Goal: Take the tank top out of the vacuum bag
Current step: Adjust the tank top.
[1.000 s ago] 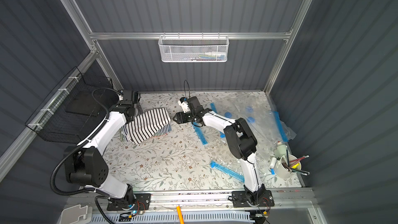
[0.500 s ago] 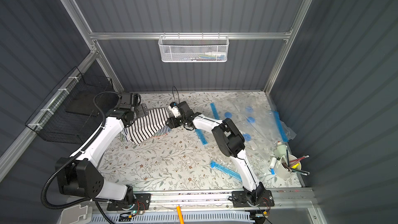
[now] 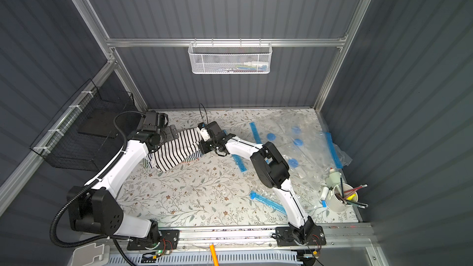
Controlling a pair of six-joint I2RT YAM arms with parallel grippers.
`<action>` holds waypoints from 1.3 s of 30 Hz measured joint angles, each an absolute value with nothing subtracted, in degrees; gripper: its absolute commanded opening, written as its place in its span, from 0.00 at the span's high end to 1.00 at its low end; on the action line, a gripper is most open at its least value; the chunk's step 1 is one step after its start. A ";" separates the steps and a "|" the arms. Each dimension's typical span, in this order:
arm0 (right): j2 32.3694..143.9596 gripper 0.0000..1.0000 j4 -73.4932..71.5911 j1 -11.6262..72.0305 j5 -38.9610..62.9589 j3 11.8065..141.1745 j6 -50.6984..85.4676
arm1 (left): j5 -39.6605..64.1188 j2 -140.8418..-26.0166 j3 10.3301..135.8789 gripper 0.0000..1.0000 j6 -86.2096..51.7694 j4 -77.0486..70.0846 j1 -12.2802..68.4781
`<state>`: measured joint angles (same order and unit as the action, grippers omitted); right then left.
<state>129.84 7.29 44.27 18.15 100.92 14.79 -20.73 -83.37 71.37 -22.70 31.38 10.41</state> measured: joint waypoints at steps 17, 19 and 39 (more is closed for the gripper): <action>127.26 0.01 26.92 43.22 15.53 105.69 16.49 | -22.15 -86.39 67.68 0.00 -21.98 24.27 10.41; 123.92 0.01 27.70 42.63 12.91 103.24 16.27 | -23.81 -86.41 66.02 0.00 -20.91 22.17 10.41; 76.60 0.01 -8.27 20.91 -24.91 40.49 9.28 | -22.26 -87.66 33.50 0.00 1.34 -30.30 5.98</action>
<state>76.60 -8.27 20.91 -24.91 40.49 9.28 -22.26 -87.66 33.50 1.34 -30.30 5.98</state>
